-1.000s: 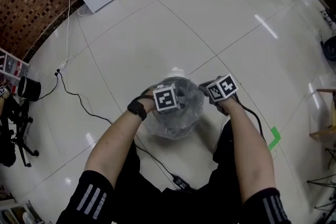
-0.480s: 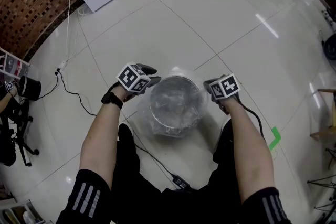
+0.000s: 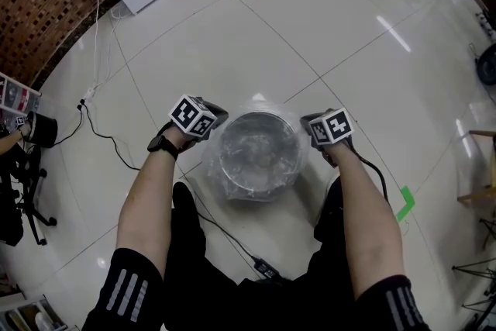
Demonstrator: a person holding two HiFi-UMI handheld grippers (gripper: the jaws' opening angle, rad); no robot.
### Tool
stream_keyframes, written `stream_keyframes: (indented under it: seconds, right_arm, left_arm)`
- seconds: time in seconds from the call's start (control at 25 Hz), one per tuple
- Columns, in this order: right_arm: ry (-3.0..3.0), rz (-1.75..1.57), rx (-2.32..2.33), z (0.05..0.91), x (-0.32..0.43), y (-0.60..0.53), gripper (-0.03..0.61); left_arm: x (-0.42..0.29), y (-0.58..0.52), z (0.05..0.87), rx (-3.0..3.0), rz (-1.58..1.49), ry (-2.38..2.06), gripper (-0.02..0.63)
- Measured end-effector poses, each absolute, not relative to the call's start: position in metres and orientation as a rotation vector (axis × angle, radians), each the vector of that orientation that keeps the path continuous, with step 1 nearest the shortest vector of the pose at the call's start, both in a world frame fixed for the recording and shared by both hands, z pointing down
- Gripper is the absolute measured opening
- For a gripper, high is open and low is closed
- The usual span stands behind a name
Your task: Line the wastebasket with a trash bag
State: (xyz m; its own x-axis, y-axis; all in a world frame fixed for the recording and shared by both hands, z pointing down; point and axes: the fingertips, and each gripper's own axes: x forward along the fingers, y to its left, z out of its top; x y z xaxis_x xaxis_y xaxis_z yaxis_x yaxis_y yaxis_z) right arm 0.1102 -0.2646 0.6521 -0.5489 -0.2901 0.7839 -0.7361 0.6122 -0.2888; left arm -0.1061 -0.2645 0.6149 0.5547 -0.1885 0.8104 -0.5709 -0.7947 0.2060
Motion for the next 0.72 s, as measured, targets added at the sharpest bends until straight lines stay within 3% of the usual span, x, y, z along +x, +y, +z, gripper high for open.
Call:
stream_keyframes:
  seconds: [0.72]
  right_arm:
    - [-2.033,0.819,0.721,0.702,0.100,-0.254,0.008]
  left_arm:
    - [-0.122,-0.257,0.700,2.146,1.204,-0.657,-0.005]
